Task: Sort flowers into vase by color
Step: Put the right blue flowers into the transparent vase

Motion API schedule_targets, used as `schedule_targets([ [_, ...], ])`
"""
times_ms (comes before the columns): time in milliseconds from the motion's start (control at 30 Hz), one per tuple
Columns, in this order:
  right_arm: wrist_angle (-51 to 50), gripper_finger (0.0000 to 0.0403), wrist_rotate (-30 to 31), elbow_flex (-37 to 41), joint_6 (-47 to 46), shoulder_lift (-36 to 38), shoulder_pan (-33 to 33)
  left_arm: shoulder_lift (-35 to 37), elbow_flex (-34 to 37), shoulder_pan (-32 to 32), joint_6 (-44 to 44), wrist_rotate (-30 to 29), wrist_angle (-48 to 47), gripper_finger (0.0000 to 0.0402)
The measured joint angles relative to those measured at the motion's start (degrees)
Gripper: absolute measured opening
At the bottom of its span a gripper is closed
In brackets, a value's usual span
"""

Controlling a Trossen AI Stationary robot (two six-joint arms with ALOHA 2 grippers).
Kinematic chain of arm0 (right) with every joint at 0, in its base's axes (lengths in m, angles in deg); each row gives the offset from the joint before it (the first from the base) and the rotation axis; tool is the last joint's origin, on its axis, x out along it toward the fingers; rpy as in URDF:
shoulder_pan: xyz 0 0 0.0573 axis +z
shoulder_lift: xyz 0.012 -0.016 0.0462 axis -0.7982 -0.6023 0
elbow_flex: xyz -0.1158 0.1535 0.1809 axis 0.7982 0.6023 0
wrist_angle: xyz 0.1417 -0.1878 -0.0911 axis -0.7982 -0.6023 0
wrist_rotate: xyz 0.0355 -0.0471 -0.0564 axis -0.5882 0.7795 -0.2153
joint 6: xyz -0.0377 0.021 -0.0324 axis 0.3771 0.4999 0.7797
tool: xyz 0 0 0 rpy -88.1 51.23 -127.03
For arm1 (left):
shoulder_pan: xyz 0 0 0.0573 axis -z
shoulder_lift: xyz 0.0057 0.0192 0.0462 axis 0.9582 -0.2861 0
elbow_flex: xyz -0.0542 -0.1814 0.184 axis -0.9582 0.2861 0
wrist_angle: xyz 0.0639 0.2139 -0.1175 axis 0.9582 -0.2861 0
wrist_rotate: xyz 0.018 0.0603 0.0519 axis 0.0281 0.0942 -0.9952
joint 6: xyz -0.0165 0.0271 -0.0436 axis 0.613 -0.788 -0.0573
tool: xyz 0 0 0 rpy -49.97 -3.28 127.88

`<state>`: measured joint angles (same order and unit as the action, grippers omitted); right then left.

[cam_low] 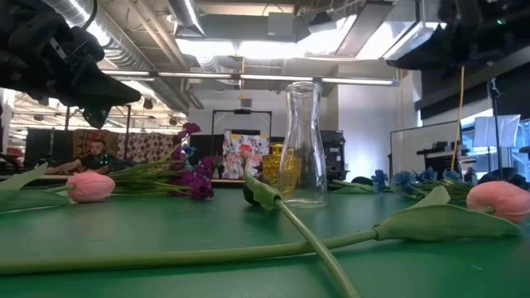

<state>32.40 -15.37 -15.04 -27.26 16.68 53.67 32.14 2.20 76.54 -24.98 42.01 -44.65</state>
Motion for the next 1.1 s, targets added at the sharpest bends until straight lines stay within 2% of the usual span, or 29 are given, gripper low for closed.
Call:
schedule_targets([
  [100, -10.2, 0.0014, -0.9, -7.0, -4.0, -7.3, 0.0, 0.0, 0.0, 0.0, 0.0, 0.0, 0.0, 0.0000],
  [333, -36.7, 0.0014, -11.2, -19.6, -19.1, -21.6, 0.0, 0.0, 0.0, 0.0, 0.0, 0.0, 0.0, 0.0000],
  [500, -41.4, 0.0014, -18.6, -21.6, -22.9, -26.5, 0.0, 0.0, 0.0, 0.0, 0.0, 0.0, 0.0, 0.0000],
  [700, -47.1, 0.0021, -20.0, -21.6, -29.3, -30.0, 0.0, 0.0, 0.0, 0.0, 0.0, 0.0, 0.0, 0.0000],
  [833, -48.8, 0.0062, -22.9, -21.3, -33.6, -31.4, 0.0, 0.0, 0.0, 0.0, 0.0, 0.0, 0.0, 0.0000],
  [1100, -48.2, 0.0200, -21.2, -16.8, -42.2, -32.3, 0.0, 0.0, 0.0, 0.0, 0.0, 0.0, 0.0, 0.0000],
])
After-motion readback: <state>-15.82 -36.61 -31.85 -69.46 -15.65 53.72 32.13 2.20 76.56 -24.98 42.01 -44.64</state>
